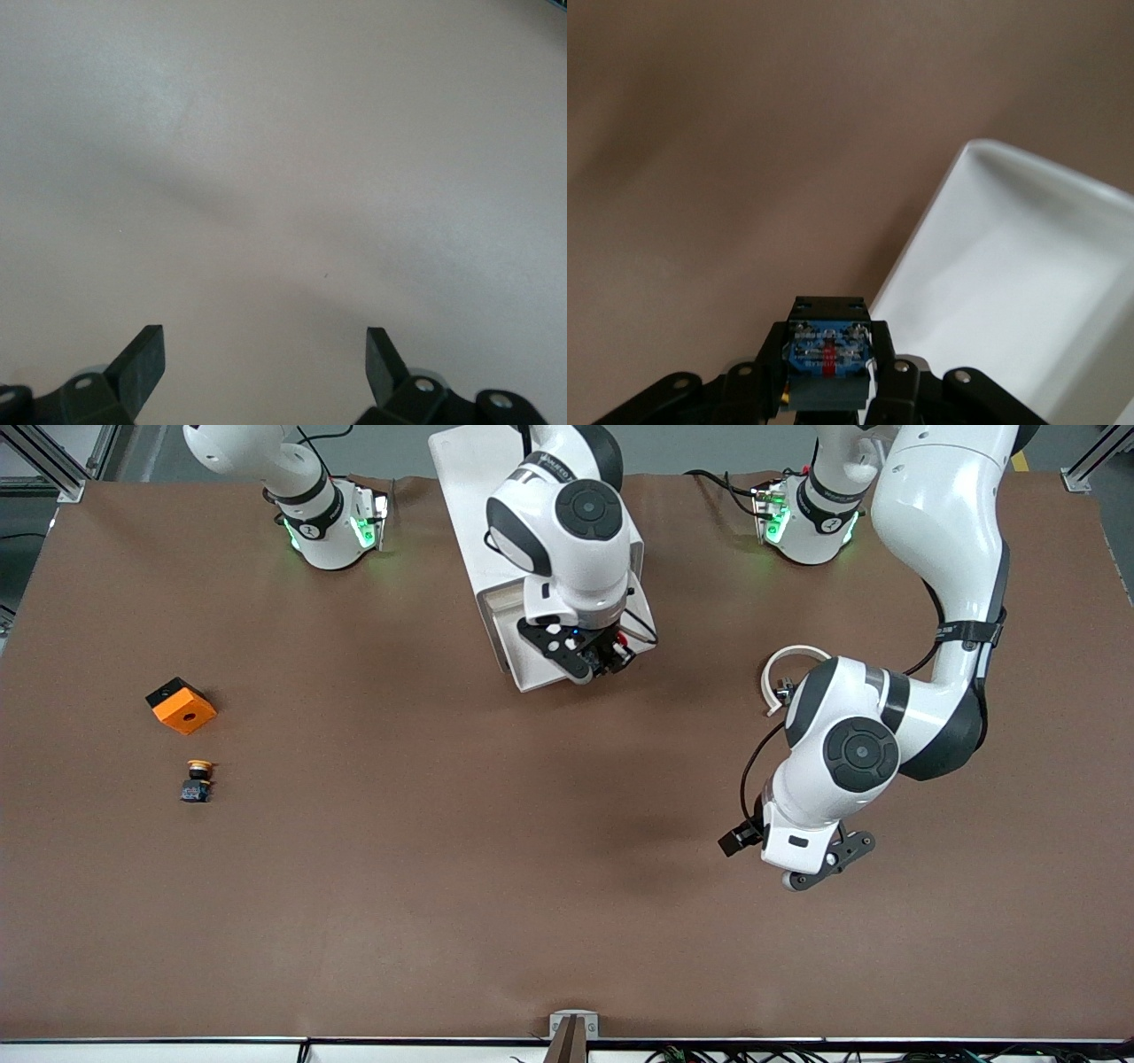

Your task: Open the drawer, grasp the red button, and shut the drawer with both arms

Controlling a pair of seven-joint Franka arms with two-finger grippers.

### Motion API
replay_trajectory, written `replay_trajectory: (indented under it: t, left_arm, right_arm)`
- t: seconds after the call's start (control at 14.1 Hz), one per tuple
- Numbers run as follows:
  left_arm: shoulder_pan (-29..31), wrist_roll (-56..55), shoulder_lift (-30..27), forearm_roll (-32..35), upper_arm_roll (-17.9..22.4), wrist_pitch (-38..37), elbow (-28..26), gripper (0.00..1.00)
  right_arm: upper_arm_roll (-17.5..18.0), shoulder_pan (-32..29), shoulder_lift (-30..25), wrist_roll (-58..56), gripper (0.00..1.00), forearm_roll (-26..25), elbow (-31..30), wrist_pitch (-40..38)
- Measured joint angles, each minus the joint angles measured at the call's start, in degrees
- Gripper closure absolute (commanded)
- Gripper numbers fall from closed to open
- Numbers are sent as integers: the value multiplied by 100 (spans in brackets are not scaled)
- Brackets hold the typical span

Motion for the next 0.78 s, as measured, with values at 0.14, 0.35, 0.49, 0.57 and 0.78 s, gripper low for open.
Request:
replay_trajectory:
  t: [0.14, 0.35, 0.49, 0.57, 0.78]
  left_arm:
    - [-59, 6, 8, 0, -6, 3, -1, 0]
    - [-216, 7, 11, 0, -18, 3, -5, 0]
    - [-307, 7, 11, 0, -91, 3, -33, 0]
    - [-338, 6, 11, 0, -168, 3, -54, 0]
    - [-420, 6, 5, 0, -375, 2, -140, 0]
  right_arm:
    - [-9, -314, -32, -236, 100, 3, 181, -267]
    - [-31, -916, -202, -1222, 100, 5, 307, -573]
    - [-40, -1423, -332, -2021, 100, 8, 308, -804]
    - [-43, -1658, -366, -2359, 100, 10, 303, -846]
    - [-49, -2222, -372, -3236, 100, 11, 192, -840]
